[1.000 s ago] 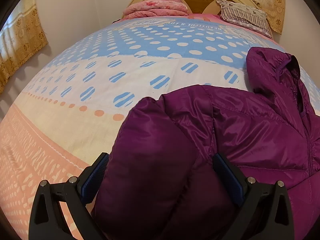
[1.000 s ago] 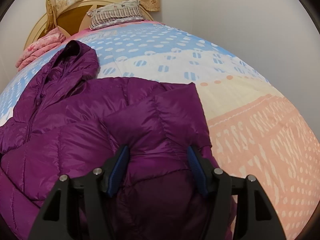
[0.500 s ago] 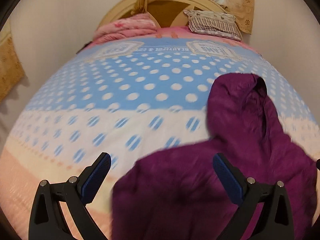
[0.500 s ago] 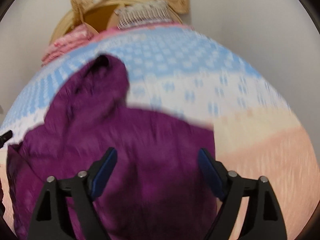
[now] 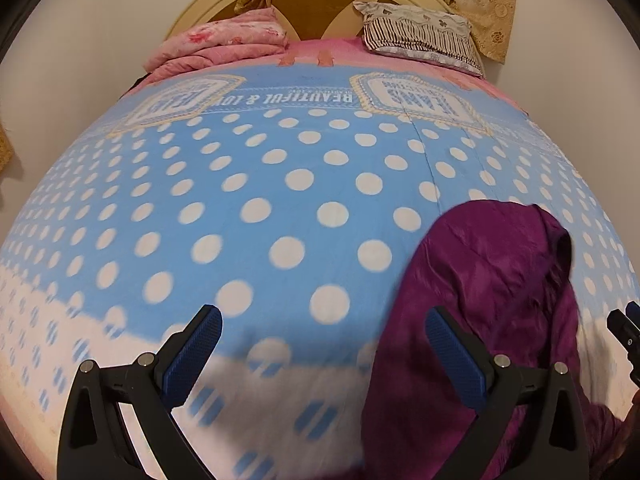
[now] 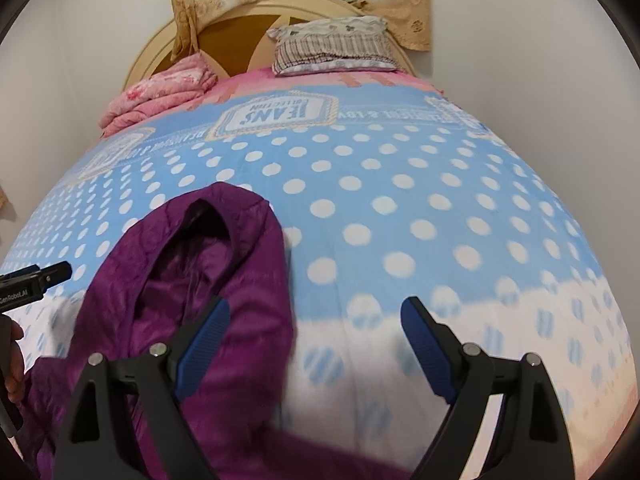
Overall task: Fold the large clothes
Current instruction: 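Grasp the folded jacket with the left gripper while the right gripper grasps it too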
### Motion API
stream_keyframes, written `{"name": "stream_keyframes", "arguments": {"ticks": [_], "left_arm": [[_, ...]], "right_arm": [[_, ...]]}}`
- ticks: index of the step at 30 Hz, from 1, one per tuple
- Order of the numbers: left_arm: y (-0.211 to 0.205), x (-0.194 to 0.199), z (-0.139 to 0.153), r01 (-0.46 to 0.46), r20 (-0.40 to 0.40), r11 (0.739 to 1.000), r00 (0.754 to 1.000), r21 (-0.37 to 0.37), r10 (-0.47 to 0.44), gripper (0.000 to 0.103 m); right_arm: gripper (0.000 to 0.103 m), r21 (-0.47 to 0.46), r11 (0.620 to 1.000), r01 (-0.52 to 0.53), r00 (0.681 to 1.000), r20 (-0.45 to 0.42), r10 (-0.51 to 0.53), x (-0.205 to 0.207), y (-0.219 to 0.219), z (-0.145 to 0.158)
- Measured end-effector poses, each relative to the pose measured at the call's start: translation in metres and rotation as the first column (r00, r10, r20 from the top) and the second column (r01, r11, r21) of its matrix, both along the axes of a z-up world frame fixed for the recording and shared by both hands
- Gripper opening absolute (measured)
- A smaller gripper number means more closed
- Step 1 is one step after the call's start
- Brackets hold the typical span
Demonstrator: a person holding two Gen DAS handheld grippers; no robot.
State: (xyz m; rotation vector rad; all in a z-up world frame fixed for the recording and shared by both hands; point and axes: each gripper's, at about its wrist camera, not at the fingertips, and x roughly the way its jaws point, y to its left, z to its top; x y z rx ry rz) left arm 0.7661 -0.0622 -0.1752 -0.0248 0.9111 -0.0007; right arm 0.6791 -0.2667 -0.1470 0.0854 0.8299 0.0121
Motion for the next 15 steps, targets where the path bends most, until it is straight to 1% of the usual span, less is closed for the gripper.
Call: {"name": "stream_keyframes", "arguments": {"ticks": [2,4,5,6,7,8,9,10,11,12,13,14,15], "left_arm": [[-0.002,0.012,-0.011,-0.001,-0.02,1.0,1.0,-0.004,0.001,0.102],[-0.005,0.02,-0.019,0.008,-0.015,1.0,1.0,-0.016,-0.008,0.101],[-0.007,0.023,-0.022,0.023,-0.006,0.999,1.0,-0.027,-0.023,0.096],[-0.01,0.025,-0.026,0.046,-0.005,0.998,0.999,-0.036,-0.047,0.089],[-0.015,0.027,-0.031,0.07,-0.017,0.997,0.997,-0.037,-0.07,0.073],[-0.02,0.03,-0.038,0.105,-0.046,0.994,0.993,-0.044,-0.107,0.055],[-0.025,0.03,-0.045,0.136,-0.063,0.989,0.988,-0.055,-0.139,0.048],[-0.029,0.028,-0.047,0.147,-0.052,0.989,0.988,-0.025,-0.148,0.046],[-0.035,0.025,-0.046,0.172,-0.02,0.985,0.985,0.011,-0.171,0.025],[-0.039,0.023,-0.045,0.2,-0.013,0.98,0.98,0.009,-0.2,0.009],[-0.042,0.022,-0.044,0.231,-0.021,0.973,0.973,0.001,-0.23,0.001],[-0.045,0.019,-0.04,0.233,-0.013,0.972,0.972,0.027,-0.233,0.001],[-0.045,0.016,-0.034,0.234,0.007,0.972,0.972,0.035,-0.234,0.001]], "right_arm": [[0.089,-0.003,1.0,-0.016,1.0,-0.009,0.016,0.014,0.003,-0.009],[0.081,-0.003,1.0,-0.024,0.999,-0.028,0.024,0.024,0.003,-0.017],[0.075,-0.003,1.0,-0.031,0.999,-0.039,0.031,0.029,0.004,-0.022],[0.072,0.007,0.999,-0.034,0.998,-0.055,0.034,0.036,0.003,-0.029],[0.071,0.022,0.999,-0.034,0.997,-0.068,0.035,0.04,0.003,-0.034],[0.069,0.038,0.999,-0.037,0.996,-0.076,0.04,0.043,0.002,-0.037],[0.06,0.051,0.997,-0.05,0.994,-0.092,0.055,0.046,0.004,-0.043],[0.053,0.05,0.996,-0.071,0.991,-0.109,0.076,0.05,0.008,-0.047],[0.032,0.041,0.994,-0.101,0.986,-0.128,0.106,0.052,0.014,-0.052],[0.021,0.015,0.993,-0.119,0.985,-0.124,0.12,0.051,0.018,-0.053],[0.014,-0.008,0.99,-0.138,0.984,-0.114,0.137,0.05,0.022,-0.051],[0.01,-0.016,0.99,-0.142,0.983,-0.117,0.139,0.048,0.024,-0.051],[0.007,-0.018,0.99,-0.137,0.984,-0.116,0.134,0.046,0.024,-0.048]]}}
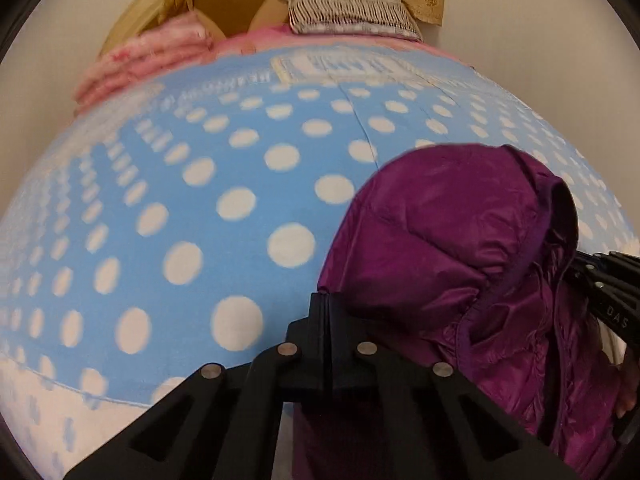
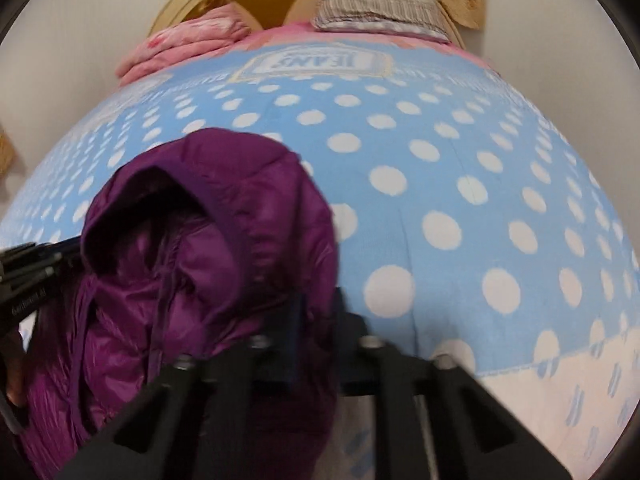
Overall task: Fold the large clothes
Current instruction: 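Grasp the folded jacket with the left gripper while the right gripper grasps it too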
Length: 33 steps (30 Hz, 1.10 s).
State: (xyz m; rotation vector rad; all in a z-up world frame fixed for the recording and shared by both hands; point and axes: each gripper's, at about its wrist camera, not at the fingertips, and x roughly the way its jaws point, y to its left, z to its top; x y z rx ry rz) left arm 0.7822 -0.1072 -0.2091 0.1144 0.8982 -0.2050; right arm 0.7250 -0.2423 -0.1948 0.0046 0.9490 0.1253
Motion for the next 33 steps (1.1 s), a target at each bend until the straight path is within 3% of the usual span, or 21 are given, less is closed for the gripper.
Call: {"name": "stream_keyframes", "arguments": {"ticks": [10,15,19,23,26,33], "left_arm": [[0.025,-0.059,0.073,0.054,0.164,0.995,0.986,-0.079,-0.04,0.0],[0.039,-0.117,0.093,0.104,0.244,0.987,0.967,-0.121,-0.072,0.0],[0.046,-0.177,0.104,0.154,0.319,0.983,0.941,-0.096,-0.116,0.0],[0.058,-0.23,0.094,0.179,0.339,0.978,0.931,-0.106,-0.133,0.0],[0.059,-0.259,0.075,0.191,0.329,0.979,0.931,-0.066,-0.159,0.0],[0.062,-0.302,0.036,0.214,0.257,0.976,0.946,-0.041,-0.197,0.0]], "right_arm": [[0.005,-0.014,1.0,-0.002,0.978,0.21,0.004,-0.07,-0.009,0.062],[0.005,0.0,0.999,-0.036,0.953,0.3,0.034,-0.128,-0.004,0.089],[0.005,0.019,0.998,-0.066,0.938,0.342,0.055,-0.176,-0.002,0.102],[0.005,0.033,0.997,-0.075,0.936,0.346,0.059,-0.209,0.001,0.1],[0.005,0.032,0.996,-0.088,0.943,0.325,0.073,-0.233,0.004,0.09],[0.004,-0.021,0.996,-0.086,0.967,0.238,0.089,-0.267,-0.005,0.058]]}}
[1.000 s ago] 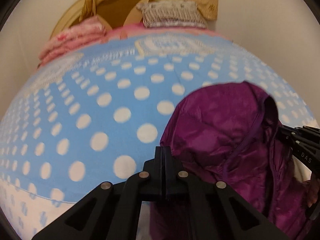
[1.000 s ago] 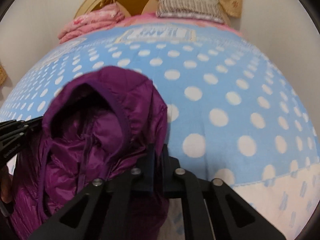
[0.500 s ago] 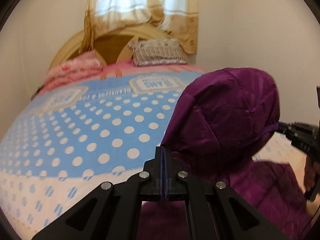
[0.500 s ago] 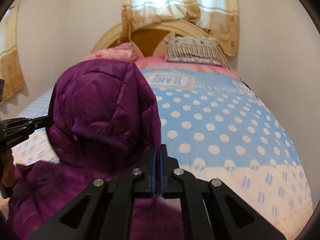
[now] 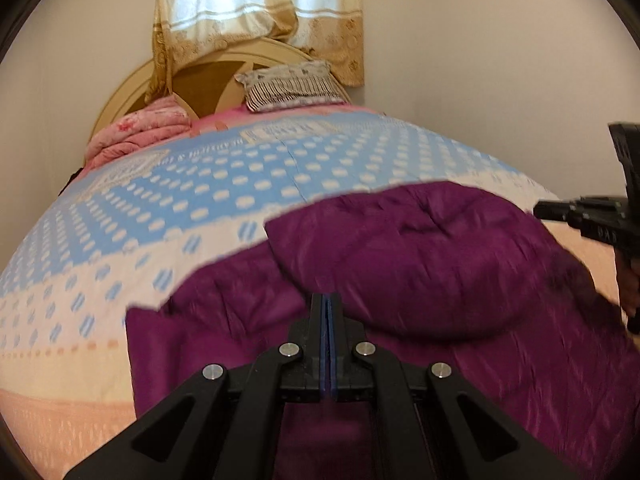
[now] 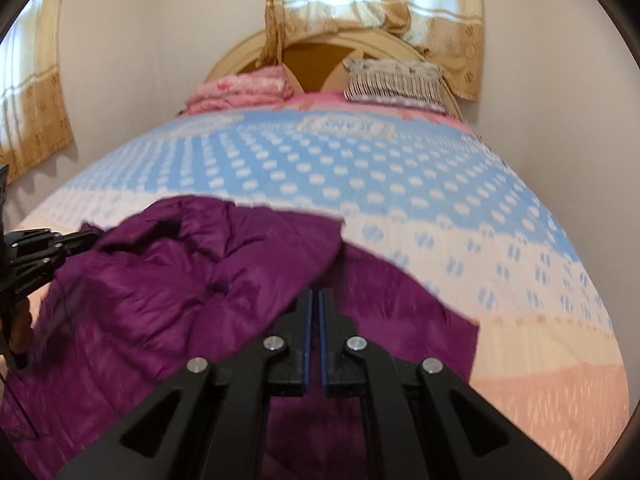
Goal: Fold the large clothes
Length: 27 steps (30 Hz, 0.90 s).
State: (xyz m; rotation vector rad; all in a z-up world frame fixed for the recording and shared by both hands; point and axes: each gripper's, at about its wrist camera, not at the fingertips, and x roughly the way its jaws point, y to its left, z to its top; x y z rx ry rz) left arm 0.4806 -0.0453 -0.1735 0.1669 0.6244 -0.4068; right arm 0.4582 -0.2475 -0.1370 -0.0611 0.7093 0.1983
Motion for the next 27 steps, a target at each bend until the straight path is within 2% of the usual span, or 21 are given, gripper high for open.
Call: {"name": "stream_keyframes", "arguments": {"ticks": [2,5,7,8,9,10,11,12,13,15,16,17,18,20,22,23,27], "left_arm": [[0.0,-0.009,0.002,-0.019,0.008,0.999,1.0,0.03,0.019,0.0],[0.006,-0.01,0.019,-0.056,0.023,0.998,0.998,0.02,0.056,0.001],[0.008,0.0,0.035,-0.104,0.049,0.995,0.993,0.009,0.103,0.002],[0.007,0.007,0.043,-0.124,0.062,0.992,0.99,-0.002,0.124,0.005],[0.004,0.014,0.049,-0.14,0.067,0.99,0.988,-0.008,0.14,0.009],[-0.002,0.025,0.054,-0.16,0.061,0.987,0.985,-0.017,0.161,0.033],[-0.007,0.031,0.055,-0.178,0.053,0.984,0.982,-0.02,0.179,0.074],[-0.013,0.039,0.055,-0.221,0.052,0.975,0.974,-0.026,0.222,0.091],[-0.017,0.044,0.054,-0.251,0.065,0.967,0.965,-0.032,0.253,0.099],[-0.031,0.051,0.047,-0.261,0.076,0.965,0.962,-0.014,0.261,0.099],[-0.04,0.056,0.04,-0.261,0.054,0.965,0.964,0.025,0.26,0.099],[-0.051,0.059,0.028,-0.27,0.017,0.958,0.963,0.096,0.269,0.099],[-0.056,0.059,0.019,-0.264,-0.01,0.956,0.964,0.132,0.267,0.099],[-0.065,0.051,-0.006,-0.218,-0.063,0.949,0.969,0.226,0.238,0.099],[-0.067,0.035,-0.028,-0.172,-0.073,0.946,0.977,0.275,0.199,0.099],[-0.068,0.027,-0.041,-0.17,-0.065,0.936,0.978,0.307,0.199,0.1],[-0.063,0.021,-0.051,-0.187,-0.062,0.946,0.976,0.266,0.21,0.1]], "right_arm": [[0.004,-0.009,1.0,-0.001,1.0,-0.021,0.001,-0.004,-0.005,-0.002],[0.004,-0.024,0.999,0.035,0.999,-0.002,-0.035,-0.014,-0.014,0.004],[0.011,-0.005,0.998,0.07,0.997,0.019,-0.07,-0.015,-0.019,0.016],[0.025,0.006,0.997,0.078,0.997,0.024,-0.078,-0.013,-0.019,0.02],[0.052,0.023,0.996,0.084,0.996,0.021,-0.084,-0.009,-0.017,0.025],[0.064,0.042,0.995,0.086,0.996,0.023,-0.087,-0.005,-0.012,0.03],[0.07,0.058,0.995,0.085,0.996,0.029,-0.087,-0.002,-0.005,0.034],[0.07,0.055,0.996,0.075,0.997,0.028,-0.077,0.005,0.007,0.038],[0.069,0.028,0.997,0.074,0.997,0.016,-0.075,0.013,0.021,0.039],[0.052,0.047,0.997,0.064,0.998,-0.008,-0.064,0.027,0.04,0.036],[0.05,0.044,0.997,0.059,0.998,-0.027,-0.058,0.031,0.047,0.032],[0.043,0.028,0.998,0.054,0.997,-0.06,-0.052,0.038,0.055,0.024],[0.033,0.031,0.998,0.047,0.994,-0.103,-0.044,0.043,0.06,0.014],[0.03,0.029,0.999,0.018,0.978,-0.209,-0.011,0.046,0.067,-0.01],[0.03,-0.021,1.0,-0.006,0.968,-0.249,0.001,0.034,0.072,-0.031],[0.03,-0.031,0.999,-0.019,0.966,-0.258,0.01,0.029,0.072,-0.038],[0.03,-0.038,0.999,-0.026,0.969,-0.248,0.016,0.009,0.069,-0.059]]}}
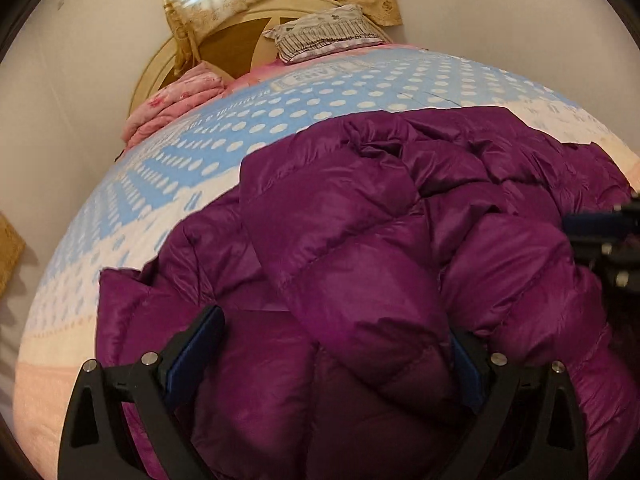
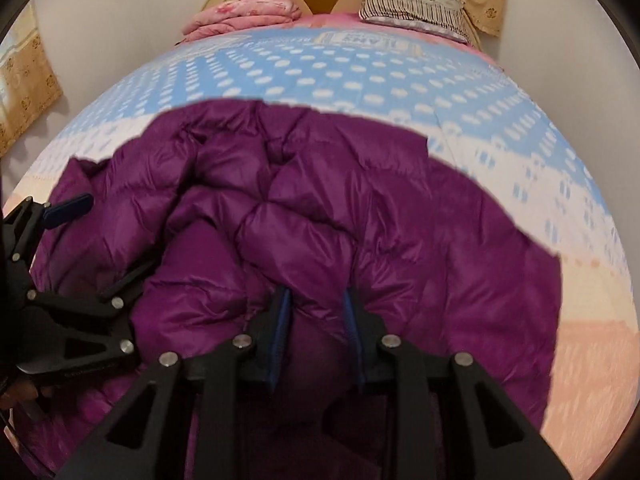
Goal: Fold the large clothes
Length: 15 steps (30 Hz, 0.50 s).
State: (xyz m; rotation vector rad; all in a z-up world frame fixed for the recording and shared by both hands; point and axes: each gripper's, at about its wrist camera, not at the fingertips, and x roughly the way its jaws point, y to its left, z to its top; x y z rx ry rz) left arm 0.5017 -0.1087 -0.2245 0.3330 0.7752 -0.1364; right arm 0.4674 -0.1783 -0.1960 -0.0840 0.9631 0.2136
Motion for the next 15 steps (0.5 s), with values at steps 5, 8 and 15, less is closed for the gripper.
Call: {"name": "stream_keyframes", "arguments": {"ticks": [5,8,15], "left_arm": [[0.002,0.001,-0.004,-0.001,-0.004,1.0,1.0,-0.021,0.001,0.1],[0.005,0.002,0.001,-0.009,-0.014,0.999,1.0,-0.037,0.009,0.1],[0.029,0.003,0.078,-0.091,0.146,0.979,0.982,-0.181,0.119,0.1]], "right_arm": [[0.03,-0.036,0.999,0.021,0.997,0.07,-0.018,-0.006,0.008,-0.005],[0.03,-0.047,0.999,0.023,0.996,0.083,-0.019,-0.009,0.011,-0.005],[0.06,0.082,0.988,0.13,0.973,0.18,-0.143,-0.01,-0.022,0.06]]}}
